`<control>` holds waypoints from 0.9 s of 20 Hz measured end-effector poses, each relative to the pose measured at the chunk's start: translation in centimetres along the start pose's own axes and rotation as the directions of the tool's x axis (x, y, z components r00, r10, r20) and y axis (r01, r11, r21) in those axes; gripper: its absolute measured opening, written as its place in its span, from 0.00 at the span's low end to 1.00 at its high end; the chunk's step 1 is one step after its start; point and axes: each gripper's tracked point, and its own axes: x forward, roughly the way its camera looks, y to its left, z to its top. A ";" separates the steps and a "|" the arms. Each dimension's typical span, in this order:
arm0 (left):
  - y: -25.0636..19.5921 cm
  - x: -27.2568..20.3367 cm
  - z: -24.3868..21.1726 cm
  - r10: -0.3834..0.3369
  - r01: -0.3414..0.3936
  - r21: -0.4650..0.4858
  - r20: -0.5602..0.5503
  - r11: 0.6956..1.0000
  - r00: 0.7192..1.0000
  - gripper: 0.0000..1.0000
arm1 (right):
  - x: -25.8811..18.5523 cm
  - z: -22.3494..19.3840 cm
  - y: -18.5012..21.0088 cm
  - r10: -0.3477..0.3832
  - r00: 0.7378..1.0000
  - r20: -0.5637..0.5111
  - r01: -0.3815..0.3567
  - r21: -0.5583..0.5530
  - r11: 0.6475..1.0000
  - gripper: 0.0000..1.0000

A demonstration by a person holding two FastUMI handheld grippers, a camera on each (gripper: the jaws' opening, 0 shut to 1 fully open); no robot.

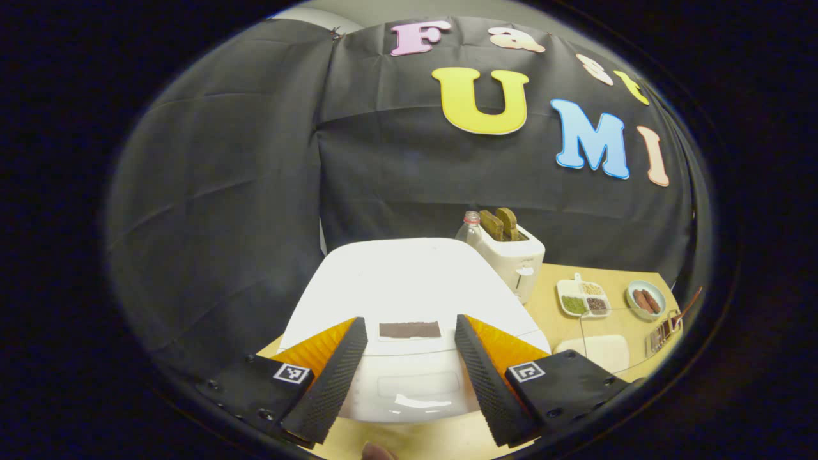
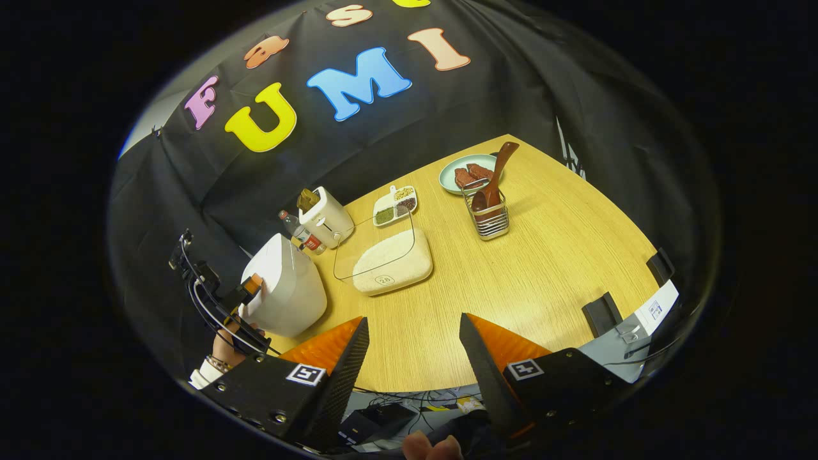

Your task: Close the left gripper, press the button to open the rice cooker; take a wooden spoon from the chopstick holder with the right hand, scoop a spoonful of rice and pour it into the rice cooker, then put the wooden spoon back into the chopstick holder.

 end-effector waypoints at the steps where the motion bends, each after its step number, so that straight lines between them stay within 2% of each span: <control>1: -0.1 -1.1 0.4 -0.009 0.009 -0.032 0.021 0.999 1.000 0.97 | 0.1 0.1 0.0 0.002 1.000 0.004 -0.002 -0.009 1.000 0.88; 3: -0.3 -3.6 2.1 -0.013 0.018 -0.054 0.089 0.998 0.996 0.97 | 0.3 0.3 0.2 0.008 1.000 0.005 -0.008 -0.017 1.000 0.88; 8: -2.1 -10.1 3.1 -0.077 0.077 0.002 0.152 0.997 0.985 0.95 | 0.6 1.9 0.7 0.041 0.999 0.031 -0.041 -0.025 0.999 0.88; 12: -3.0 -13.6 0.7 -0.106 0.107 0.002 0.100 0.994 0.989 0.96 | 0.9 3.9 0.5 0.073 0.995 0.064 -0.071 -0.037 0.997 0.88; 16: -6.2 -18.0 -3.1 -0.192 0.193 -0.005 0.057 0.981 0.980 0.96 | 0.6 6.0 -1.9 0.060 0.992 0.111 -0.045 -0.130 0.991 0.88; 18: -7.4 -20.2 -4.6 -0.210 0.210 -0.001 0.032 0.978 0.977 0.96 | 0.1 7.3 -3.1 0.062 0.989 0.132 -0.042 -0.153 0.987 0.88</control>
